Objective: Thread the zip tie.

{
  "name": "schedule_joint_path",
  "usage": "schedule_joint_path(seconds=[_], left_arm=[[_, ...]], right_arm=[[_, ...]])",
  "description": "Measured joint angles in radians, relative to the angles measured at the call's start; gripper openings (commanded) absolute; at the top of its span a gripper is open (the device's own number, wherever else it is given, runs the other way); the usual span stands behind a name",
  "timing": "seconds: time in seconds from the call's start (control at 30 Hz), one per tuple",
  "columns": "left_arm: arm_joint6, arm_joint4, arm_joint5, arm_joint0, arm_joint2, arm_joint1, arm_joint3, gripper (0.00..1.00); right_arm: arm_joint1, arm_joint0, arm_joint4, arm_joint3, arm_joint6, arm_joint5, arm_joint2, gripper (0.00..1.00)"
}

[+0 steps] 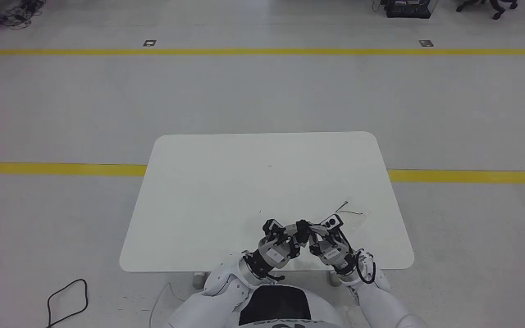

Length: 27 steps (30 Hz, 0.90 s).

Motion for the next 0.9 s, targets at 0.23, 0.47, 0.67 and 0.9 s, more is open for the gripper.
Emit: schedule_joint_path(seconds=[0.23, 0.47, 0.67, 0.9], left_arm=[[0.000, 0.000, 0.000, 0.000, 0.000, 0.000, 0.000, 0.00], [0.000, 0.000, 0.000, 0.000, 0.000, 0.000, 0.000, 0.00], [0.000, 0.000, 0.000, 0.000, 0.000, 0.000, 0.000, 0.00], [0.000, 0.000, 0.000, 0.000, 0.000, 0.000, 0.000, 0.00]], right_arm=[[0.001, 0.002, -0.002, 0.008, -0.002, -0.001, -0.003, 0.00], [0.001, 0.006, -0.002, 0.016, -0.003, -0.002, -0.006, 0.00], [0.001, 0.008, -0.004, 0.021, -0.006, -0.002, -0.008, 0.00], [0.001, 0.011, -0.007, 0.026, -0.009, -0.003, -0.011, 0.00]])
